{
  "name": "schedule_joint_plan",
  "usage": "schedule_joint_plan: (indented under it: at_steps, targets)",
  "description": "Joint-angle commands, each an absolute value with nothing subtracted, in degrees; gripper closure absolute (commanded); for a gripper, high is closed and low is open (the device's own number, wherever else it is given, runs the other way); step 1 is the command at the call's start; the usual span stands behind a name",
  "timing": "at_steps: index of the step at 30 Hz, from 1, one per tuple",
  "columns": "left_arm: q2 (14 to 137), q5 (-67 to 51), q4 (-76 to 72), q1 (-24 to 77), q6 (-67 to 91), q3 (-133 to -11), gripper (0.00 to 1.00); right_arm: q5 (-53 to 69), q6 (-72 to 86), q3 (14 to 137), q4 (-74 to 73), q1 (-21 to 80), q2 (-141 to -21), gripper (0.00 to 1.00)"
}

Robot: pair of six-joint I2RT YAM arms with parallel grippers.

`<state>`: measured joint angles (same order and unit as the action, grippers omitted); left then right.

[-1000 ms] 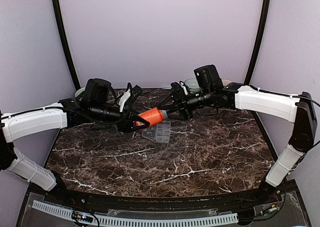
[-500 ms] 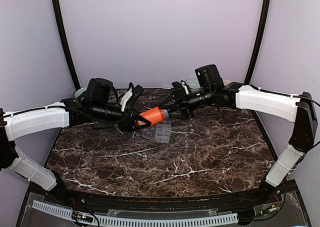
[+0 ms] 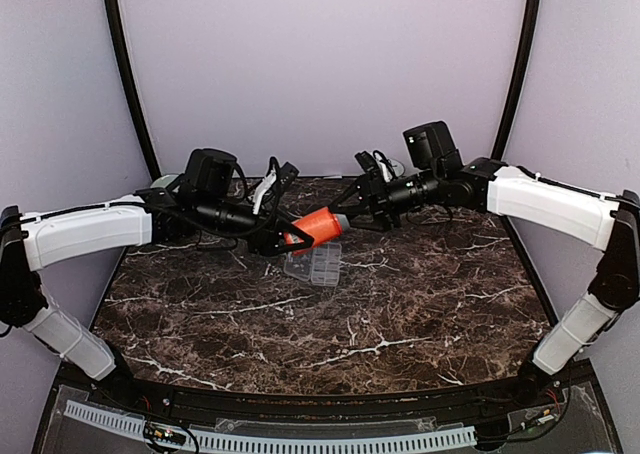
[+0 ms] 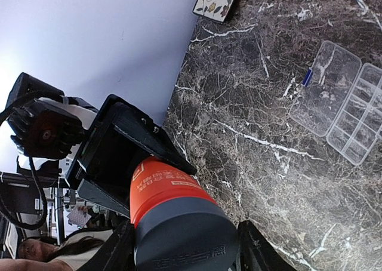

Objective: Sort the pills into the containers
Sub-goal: Unscrew the lid of the pill bottle.

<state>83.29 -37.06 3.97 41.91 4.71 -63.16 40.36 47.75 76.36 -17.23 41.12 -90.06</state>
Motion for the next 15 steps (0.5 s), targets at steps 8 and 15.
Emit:
schedule_joint_plan:
  at_steps: [8, 15]
  targets:
    - [87.00, -42.01, -2.81, 42.54, 10.93, -67.38, 1.00, 42.89, 37.26, 72.87, -15.34, 41.66, -85.54, 0.98]
    - [90.36, -46.50, -6.01, 42.54, 14.71, -68.82, 1.00, 41.24, 30.85, 71.77, -18.57, 41.31, -83.42, 1.00]
